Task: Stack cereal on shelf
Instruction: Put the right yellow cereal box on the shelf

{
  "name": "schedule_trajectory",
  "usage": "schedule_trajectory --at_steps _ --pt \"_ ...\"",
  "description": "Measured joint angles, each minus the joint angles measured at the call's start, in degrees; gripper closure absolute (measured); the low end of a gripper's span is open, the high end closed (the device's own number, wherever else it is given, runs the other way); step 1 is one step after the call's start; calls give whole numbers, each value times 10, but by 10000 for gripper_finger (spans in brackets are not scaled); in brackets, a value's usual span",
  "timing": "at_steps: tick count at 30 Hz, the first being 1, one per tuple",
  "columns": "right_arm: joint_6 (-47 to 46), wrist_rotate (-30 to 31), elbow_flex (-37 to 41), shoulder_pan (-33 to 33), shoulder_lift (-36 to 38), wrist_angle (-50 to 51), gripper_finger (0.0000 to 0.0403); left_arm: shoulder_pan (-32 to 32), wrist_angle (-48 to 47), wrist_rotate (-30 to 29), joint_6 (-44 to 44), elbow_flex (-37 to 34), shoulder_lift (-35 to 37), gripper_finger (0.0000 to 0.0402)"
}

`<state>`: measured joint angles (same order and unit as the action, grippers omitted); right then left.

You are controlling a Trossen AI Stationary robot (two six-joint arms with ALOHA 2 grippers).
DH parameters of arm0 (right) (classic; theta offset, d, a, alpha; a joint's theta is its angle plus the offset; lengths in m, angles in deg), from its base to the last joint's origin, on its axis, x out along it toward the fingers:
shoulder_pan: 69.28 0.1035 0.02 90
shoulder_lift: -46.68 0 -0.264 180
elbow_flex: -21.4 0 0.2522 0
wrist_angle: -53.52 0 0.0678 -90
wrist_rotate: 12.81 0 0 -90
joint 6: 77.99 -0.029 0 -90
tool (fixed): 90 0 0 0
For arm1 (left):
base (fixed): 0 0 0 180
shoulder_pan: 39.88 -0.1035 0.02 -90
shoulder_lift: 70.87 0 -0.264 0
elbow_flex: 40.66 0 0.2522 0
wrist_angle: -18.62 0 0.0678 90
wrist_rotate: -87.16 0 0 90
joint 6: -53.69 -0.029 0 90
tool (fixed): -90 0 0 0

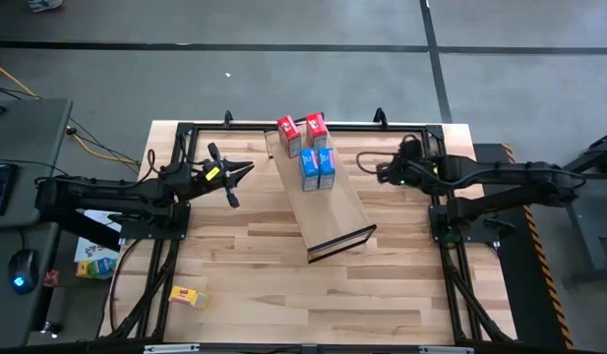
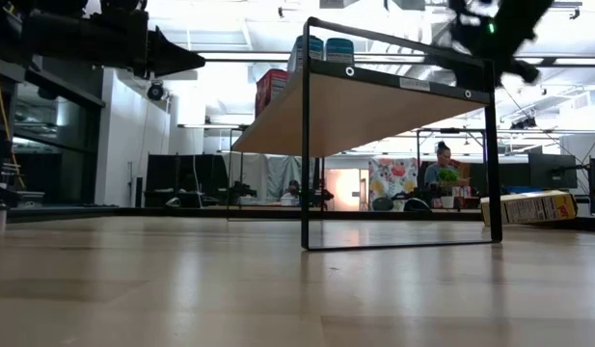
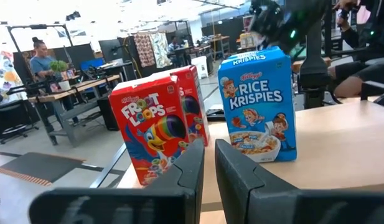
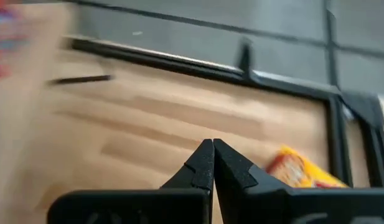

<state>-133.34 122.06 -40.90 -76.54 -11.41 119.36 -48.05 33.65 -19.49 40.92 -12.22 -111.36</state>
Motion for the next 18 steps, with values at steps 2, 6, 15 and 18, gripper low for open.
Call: schedule_trajectory --at_steps 2,6,15,18 --pt "-43 -4 35 -24 4 -3 403 0 6 0 1 0 0 369" --pt "-117 -56 113 -87 -2 -13 403 0 10 0 2 0 0 369" --pt "-88 -84 186 -235 -4 -73 403 0 11 0 0 0 0 369" --pt "-78 -87 195 -259 -11 -92 403 0 11 0 -3 0 0 369"
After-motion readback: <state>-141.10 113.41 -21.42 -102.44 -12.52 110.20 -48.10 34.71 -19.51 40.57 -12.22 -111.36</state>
